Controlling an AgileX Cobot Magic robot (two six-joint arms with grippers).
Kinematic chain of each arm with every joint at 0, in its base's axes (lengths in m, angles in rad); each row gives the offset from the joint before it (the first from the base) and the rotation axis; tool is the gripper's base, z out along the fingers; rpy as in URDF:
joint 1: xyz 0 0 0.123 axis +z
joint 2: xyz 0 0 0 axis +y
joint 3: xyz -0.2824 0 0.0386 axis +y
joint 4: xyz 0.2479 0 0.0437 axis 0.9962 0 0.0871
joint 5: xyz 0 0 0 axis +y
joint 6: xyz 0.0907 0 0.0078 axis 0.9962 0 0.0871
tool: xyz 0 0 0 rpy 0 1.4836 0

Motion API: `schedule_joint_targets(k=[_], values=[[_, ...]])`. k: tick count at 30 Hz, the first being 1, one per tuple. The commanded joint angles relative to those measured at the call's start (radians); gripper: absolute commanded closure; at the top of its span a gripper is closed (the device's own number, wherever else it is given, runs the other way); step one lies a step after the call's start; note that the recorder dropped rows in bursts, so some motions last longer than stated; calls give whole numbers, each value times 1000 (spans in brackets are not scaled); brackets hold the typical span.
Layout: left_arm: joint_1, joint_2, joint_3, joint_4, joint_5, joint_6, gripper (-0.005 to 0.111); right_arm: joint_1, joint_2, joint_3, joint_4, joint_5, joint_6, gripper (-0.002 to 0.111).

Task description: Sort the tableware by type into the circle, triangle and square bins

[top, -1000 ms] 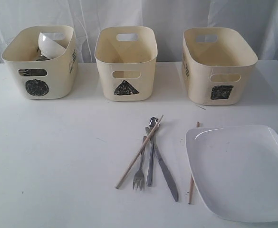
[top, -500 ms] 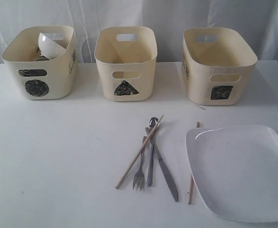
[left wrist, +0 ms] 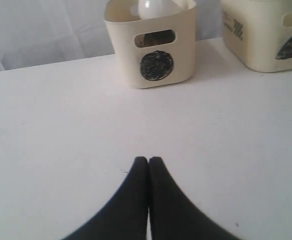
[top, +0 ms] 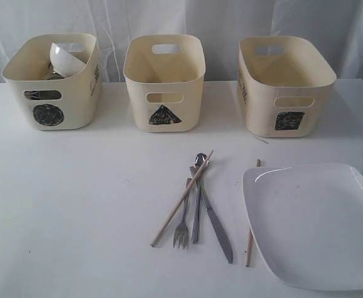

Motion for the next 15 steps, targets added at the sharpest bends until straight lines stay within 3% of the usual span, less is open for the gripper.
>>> schedule_joint_targets(k=[1,15], values=[[40,-5,3,-2,-1,-1,107,-6,-3,5,2,-9,-3,108],[40,-5,3,-2,-1,1,107,-6,-3,5,-6,-5,-25,108]])
